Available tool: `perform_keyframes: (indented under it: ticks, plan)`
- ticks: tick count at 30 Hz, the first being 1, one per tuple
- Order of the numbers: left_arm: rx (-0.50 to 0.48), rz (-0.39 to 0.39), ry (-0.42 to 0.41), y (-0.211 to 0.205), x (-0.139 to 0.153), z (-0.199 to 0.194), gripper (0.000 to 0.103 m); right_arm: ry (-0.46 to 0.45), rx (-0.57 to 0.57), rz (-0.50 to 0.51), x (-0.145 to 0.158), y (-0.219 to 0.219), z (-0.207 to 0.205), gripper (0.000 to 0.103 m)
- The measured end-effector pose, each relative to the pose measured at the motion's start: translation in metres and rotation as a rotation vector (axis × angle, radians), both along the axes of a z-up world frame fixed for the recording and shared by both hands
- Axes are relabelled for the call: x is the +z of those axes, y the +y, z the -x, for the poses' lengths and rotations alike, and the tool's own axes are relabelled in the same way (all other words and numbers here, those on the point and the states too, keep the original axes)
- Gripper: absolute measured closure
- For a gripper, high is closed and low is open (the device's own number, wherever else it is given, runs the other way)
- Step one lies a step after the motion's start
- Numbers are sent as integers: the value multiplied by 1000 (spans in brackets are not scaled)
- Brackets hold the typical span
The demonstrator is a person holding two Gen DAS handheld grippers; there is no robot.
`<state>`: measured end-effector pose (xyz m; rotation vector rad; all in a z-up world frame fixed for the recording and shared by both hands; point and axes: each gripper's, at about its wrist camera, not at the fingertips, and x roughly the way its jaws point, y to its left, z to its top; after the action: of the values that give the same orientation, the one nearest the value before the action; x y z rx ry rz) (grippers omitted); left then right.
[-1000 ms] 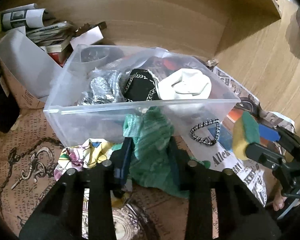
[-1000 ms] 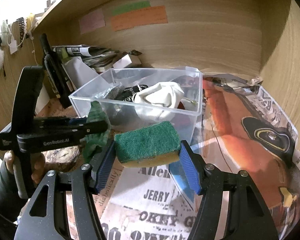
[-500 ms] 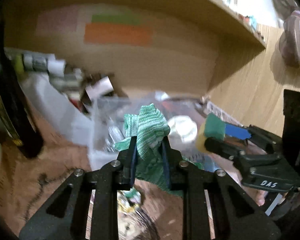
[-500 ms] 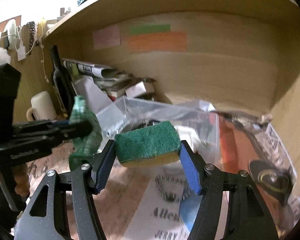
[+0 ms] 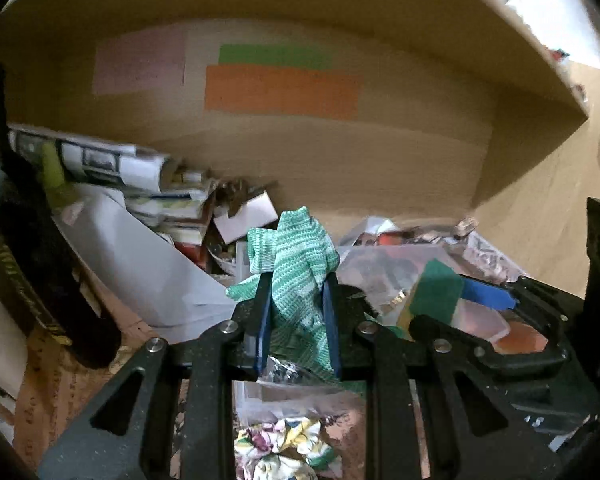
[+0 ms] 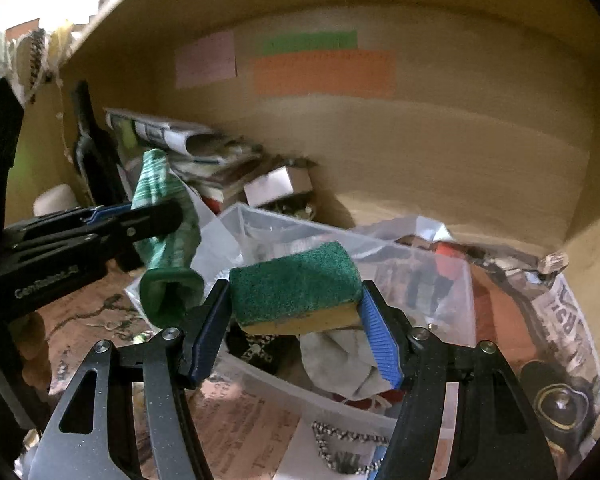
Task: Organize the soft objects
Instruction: 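Carry the sock with the left tool while the right tool carries the sponge, releasing both into the box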
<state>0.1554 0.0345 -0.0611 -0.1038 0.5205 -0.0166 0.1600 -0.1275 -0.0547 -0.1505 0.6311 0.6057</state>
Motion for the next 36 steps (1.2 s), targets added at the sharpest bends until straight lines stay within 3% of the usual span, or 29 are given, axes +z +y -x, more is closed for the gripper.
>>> perform_keyframes:
  ticks: [13,18,20,31,34,36]
  plan:
    - [-36,-71,88,-15,-30,-39,79,84,13,68,-28,9,-14,41]
    - [-35,-48,127,-12,-36,-42,52,89,-2,75,-27,8,-16,33]
    - [-30,-39,126,-10,-35,-40,49,95,-7,72,-26,6,-17,27]
    - [-55,-25,39,-9,-4,2,35,40,-22,31,-7,-7,0,17]
    - [-50,-23,10,-7,6,15,25,20,-41,7,1,-15,8,15]
    - [-41,-16,-10,-4,11,25,11,6,-50,-6,6,-21,15,15]
